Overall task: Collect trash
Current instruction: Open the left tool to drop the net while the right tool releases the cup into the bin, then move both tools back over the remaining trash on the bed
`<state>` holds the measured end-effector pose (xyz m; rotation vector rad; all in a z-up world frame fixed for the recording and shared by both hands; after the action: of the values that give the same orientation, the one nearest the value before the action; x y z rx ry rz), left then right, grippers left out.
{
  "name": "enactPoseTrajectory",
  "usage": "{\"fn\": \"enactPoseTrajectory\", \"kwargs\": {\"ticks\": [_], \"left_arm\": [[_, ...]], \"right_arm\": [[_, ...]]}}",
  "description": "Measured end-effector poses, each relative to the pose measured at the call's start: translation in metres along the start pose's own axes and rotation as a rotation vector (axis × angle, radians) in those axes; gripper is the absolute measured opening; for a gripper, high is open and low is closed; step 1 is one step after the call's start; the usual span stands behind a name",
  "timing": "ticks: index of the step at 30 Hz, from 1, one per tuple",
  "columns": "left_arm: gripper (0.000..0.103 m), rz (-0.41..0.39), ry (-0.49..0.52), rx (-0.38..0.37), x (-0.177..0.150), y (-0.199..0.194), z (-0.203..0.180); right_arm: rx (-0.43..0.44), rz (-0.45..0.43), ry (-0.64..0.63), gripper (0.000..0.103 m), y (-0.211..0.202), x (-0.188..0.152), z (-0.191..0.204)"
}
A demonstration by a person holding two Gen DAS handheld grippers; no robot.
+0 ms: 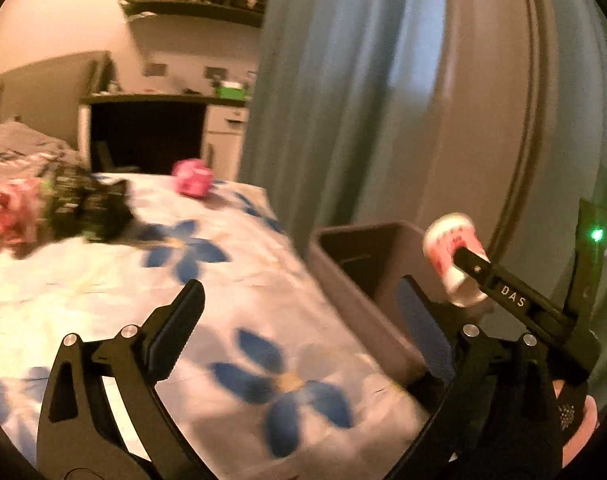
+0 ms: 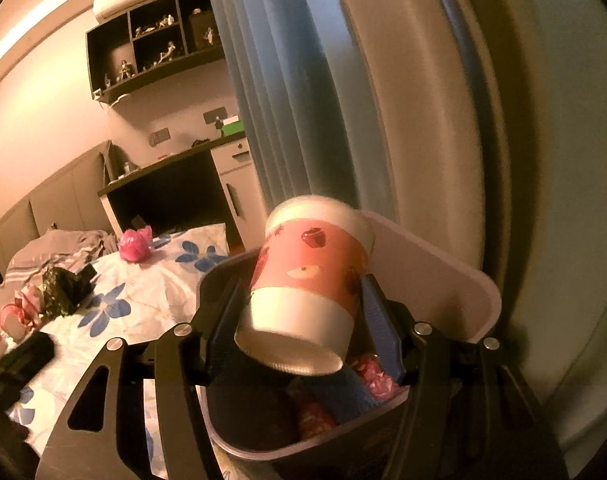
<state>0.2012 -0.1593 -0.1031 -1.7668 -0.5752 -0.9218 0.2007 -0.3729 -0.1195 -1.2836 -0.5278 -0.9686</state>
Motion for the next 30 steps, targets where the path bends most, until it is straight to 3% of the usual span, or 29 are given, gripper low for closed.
{"fn": "enactPoseTrajectory", "kwargs": {"ticks": [3,5,12,18,30], "left_arm": [[0.095,-0.028,-0.046,0.062,0.003,-0.017,0.023],[0.095,-0.041,-0.077,0.097,0.004,-0.027,0.037],[0.095,-0.095,-0.140,0.206,0.004,-0.061,0.081],[0.096,-0.105,-0.189,0.283,0.000,-0.081,0.114],[0.097,-0.119,-0.274,0.421,-0.018,-0.128,0.176]], "right_arm": [[-0.017,0.000,-0.010,0.059,0.005,-0.003,0.001],[-0.032,0.000,-0.018,0.067,0.007,-0.003,0.002],[-0.045,-0.055,-0.046,0.067,-0.019,0.001,0.014],[0.023,-0.118,-0.088,0.069,-0.052,-0.001,0.046],[0.144,-0.126,-0.151,0.071,-0.070,-0.009,0.112]]}}
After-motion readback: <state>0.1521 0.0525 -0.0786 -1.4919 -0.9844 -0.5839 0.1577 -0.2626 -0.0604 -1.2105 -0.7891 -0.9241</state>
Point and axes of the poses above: each gripper's, at about its wrist camera, not at the fingertips, and y roughly the way its jaws point, z to its left, x to its top, the point moved 7 cm from there along y, roughly the way its jaws point, and after that the axes turned 10 degrees about z, right-handed, at the moved point
